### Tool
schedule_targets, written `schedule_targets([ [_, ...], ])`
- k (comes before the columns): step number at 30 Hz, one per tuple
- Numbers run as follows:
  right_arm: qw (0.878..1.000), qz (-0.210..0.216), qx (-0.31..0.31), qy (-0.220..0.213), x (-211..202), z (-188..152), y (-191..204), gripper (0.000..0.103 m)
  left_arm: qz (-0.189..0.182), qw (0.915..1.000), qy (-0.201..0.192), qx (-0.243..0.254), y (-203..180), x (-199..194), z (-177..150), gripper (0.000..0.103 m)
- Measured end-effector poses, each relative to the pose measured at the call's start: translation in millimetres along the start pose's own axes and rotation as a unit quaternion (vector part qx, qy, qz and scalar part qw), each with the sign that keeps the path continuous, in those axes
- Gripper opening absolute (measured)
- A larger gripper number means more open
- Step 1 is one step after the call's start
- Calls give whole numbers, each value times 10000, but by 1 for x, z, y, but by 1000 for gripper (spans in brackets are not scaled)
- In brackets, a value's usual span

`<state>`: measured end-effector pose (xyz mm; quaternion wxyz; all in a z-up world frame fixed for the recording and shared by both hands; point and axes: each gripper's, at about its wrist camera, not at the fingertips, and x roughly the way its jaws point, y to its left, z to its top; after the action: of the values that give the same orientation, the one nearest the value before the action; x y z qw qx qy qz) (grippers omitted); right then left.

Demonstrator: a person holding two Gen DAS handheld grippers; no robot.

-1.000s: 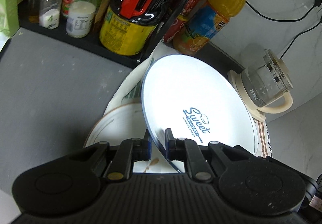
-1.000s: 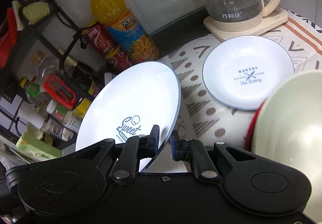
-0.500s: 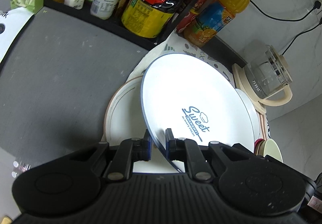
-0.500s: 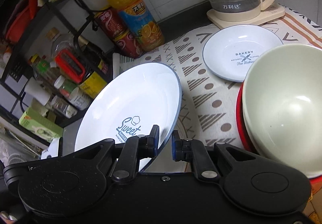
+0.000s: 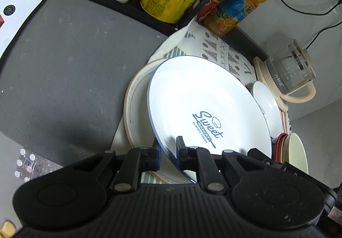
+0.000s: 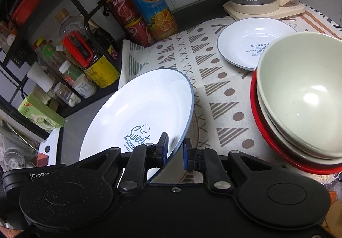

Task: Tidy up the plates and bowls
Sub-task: 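Carry the 'Sweet' plate over the white flower plate and lower it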

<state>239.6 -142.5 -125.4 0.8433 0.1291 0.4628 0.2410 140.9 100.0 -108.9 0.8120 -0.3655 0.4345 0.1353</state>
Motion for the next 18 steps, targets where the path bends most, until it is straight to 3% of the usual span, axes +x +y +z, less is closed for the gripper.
schedule_targets([
  [18, 9996, -230, 164, 58, 9, -6, -6, 14, 120, 9993, 357, 76, 0, 18, -2, 13],
])
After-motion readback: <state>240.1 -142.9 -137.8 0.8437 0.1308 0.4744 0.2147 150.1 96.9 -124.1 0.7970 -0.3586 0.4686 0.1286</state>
